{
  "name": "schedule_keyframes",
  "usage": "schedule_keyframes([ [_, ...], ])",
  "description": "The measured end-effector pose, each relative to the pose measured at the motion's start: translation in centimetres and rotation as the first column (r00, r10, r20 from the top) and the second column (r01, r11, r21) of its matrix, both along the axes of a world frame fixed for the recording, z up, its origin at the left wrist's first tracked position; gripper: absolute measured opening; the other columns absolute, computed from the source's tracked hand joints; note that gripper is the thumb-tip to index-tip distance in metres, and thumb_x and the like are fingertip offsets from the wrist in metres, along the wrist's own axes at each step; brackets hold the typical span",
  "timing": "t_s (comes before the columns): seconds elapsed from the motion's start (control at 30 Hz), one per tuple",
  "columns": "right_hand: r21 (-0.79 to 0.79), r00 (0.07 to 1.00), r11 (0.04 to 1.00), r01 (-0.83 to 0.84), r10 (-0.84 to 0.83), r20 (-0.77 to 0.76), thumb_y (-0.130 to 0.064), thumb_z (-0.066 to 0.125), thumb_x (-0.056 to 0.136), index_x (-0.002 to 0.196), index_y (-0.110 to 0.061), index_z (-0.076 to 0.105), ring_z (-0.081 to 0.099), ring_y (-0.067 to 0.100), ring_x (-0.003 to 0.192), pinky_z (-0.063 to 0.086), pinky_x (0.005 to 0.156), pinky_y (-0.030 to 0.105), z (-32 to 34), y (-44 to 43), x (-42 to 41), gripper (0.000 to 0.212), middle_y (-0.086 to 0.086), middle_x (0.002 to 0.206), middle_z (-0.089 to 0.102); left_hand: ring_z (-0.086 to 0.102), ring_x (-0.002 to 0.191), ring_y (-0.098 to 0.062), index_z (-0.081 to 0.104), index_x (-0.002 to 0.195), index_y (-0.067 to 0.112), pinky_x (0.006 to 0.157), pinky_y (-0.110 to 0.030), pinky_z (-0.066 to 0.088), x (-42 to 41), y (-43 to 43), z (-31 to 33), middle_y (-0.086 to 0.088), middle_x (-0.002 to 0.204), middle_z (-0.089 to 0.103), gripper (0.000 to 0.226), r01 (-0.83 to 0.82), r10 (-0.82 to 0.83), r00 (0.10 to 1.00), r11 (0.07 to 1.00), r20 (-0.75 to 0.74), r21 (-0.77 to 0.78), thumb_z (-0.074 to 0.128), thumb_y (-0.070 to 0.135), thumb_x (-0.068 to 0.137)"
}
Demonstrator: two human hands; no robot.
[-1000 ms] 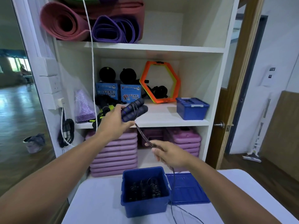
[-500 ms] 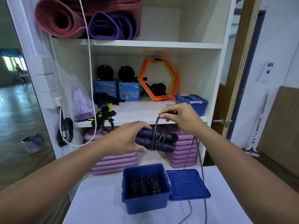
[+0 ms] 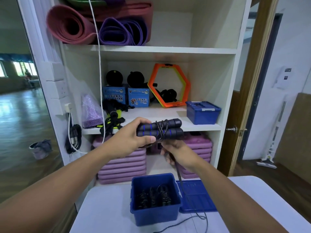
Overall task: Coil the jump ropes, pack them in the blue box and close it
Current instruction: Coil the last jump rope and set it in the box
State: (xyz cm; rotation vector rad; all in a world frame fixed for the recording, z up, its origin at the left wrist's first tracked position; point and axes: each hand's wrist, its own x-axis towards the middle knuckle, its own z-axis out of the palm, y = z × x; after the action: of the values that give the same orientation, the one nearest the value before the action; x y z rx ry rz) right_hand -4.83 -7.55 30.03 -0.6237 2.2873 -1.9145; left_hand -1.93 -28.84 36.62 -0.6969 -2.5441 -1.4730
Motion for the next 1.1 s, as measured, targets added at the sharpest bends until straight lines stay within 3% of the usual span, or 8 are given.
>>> schedule_keyframes([
  [0.13, 0.117, 0.999, 0.992, -0.041, 0.041, 0.006, -0.023, 0.043, 0.106, 0.117, -0.029, 0.063, 0.052, 0.011, 0.052, 0.04, 0.049, 0.023, -1.4, -0.3, -0.5, 0.024, -0.006, 0.067, 0.061, 0.067, 0.095, -0.013, 0.053, 0.122, 0.021, 0.09, -0.03, 0.052, -2.6, -0.1, -1.0, 0.003, 0.109, 0.067, 0.048, -0.258, 0.255, 0.96, 0.966, -0.114, -0.014, 0.081, 0.027, 0.083],
  [0.3, 0.391, 0.995, 0.915, -0.101, 0.102, 0.018, -0.022, 0.046, 0.104, 0.112, -0.001, 0.062, 0.051, 0.011, 0.054, 0.043, 0.056, 0.025, -0.6, 0.3, 0.2, 0.027, -0.002, 0.069, 0.055, 0.058, 0.099, -0.018, 0.048, 0.129, 0.021, 0.083, -0.031, 0.045, -5.8, -1.8, -1.4, 0.003, 0.121, 0.056, 0.059, -0.509, 0.451, 0.842, 0.847, -0.296, -0.155, 0.078, 0.04, 0.082],
  [0.4, 0.475, 0.992, 0.875, -0.098, 0.125, -0.025, -0.025, 0.048, 0.103, 0.107, -0.004, 0.062, 0.047, 0.012, 0.056, 0.043, 0.059, 0.025, 1.1, 0.8, 1.0, 0.026, 0.002, 0.069, 0.05, 0.059, 0.1, -0.025, 0.045, 0.129, 0.021, 0.085, -0.039, 0.049, -6.6, -2.9, -1.9, 0.0, 0.128, 0.052, 0.056, -0.538, 0.438, 0.83, 0.793, -0.345, -0.286, 0.075, 0.04, 0.085],
  [0.5, 0.553, 0.982, 0.833, 0.017, 0.089, -0.164, -0.029, 0.05, 0.102, 0.099, -0.015, 0.067, 0.049, 0.008, 0.056, 0.043, 0.055, 0.02, 4.2, 0.9, 1.5, 0.023, -0.002, 0.07, 0.055, 0.056, 0.108, -0.026, 0.044, 0.131, 0.019, 0.091, -0.038, 0.045, -6.7, -3.0, -2.9, -0.002, 0.132, 0.051, 0.058, -0.469, 0.335, 0.875, 0.768, -0.351, -0.437, 0.075, 0.037, 0.086],
  [0.63, 0.599, 0.918, 0.775, 0.202, 0.064, -0.392, -0.029, 0.05, 0.101, 0.094, -0.024, 0.072, 0.063, 0.01, 0.087, 0.048, 0.078, 0.027, 7.6, 1.2, 0.9, 0.023, -0.009, 0.094, 0.071, 0.054, 0.105, -0.016, 0.043, 0.133, 0.021, 0.086, -0.026, 0.042, -6.0, -2.2, -3.6, 0.004, 0.13, 0.051, 0.064, -0.291, 0.177, 0.947, 0.826, -0.268, -0.483, 0.08, 0.033, 0.082],
  [0.8, 0.529, 0.856, 0.793, 0.303, 0.018, -0.517, -0.03, 0.054, 0.101, 0.092, -0.024, 0.07, 0.053, -0.009, 0.071, 0.036, 0.063, 0.012, 10.2, 1.9, 0.0, 0.019, -0.019, 0.079, 0.06, 0.056, 0.097, 0.005, 0.045, 0.125, 0.03, 0.077, -0.005, 0.038, -3.9, -1.3, -2.8, 0.022, 0.111, 0.054, 0.063, -0.092, 0.014, 0.984, 0.896, -0.179, -0.435, 0.086, 0.032, 0.077],
  [1.0, 0.366, 0.906, 0.925, 0.106, 0.062, -0.419, -0.023, 0.072, 0.088, 0.09, -0.009, 0.075, 0.052, -0.002, 0.061, 0.04, 0.061, 0.01, 10.9, 2.5, -0.6, 0.015, -0.008, 0.068, 0.062, 0.065, 0.1, -0.005, 0.048, 0.121, 0.033, 0.09, -0.031, 0.054, 0.3, -0.2, -0.8, 0.016, 0.108, 0.064, 0.063, 0.192, -0.212, 0.977, 0.917, -0.019, -0.351, 0.089, 0.03, 0.073],
  [1.1, 0.243, 0.962, 0.97, 0.012, 0.056, -0.267, -0.02, 0.07, 0.09, 0.088, -0.007, 0.074, 0.049, 0.002, 0.057, 0.039, 0.057, 0.016, 9.2, 3.0, -1.1, 0.014, -0.007, 0.064, 0.062, 0.071, 0.093, -0.012, 0.049, 0.12, 0.022, 0.084, -0.034, 0.059, 1.9, -0.3, 0.0, 0.014, 0.102, 0.07, 0.062, 0.299, -0.29, 0.953, 0.949, 0.09, -0.099, 0.086, 0.004, 0.074],
])
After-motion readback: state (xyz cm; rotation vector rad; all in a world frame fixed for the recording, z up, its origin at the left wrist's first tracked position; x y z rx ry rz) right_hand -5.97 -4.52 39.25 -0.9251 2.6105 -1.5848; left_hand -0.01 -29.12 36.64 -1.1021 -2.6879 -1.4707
